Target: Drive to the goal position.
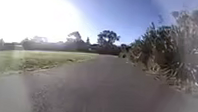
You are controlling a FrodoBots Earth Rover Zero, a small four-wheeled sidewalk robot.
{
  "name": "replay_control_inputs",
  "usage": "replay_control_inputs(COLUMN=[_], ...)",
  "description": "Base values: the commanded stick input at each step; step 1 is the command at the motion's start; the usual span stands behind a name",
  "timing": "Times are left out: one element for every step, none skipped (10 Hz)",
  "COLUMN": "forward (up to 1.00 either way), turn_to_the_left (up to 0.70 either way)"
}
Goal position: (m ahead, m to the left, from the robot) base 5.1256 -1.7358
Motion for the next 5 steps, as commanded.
replay_control_inputs(forward=[0.70,0.70,0.70,0.70,0.70], turn_to_the_left=[0.00,0.00,0.00,0.00,0.00])
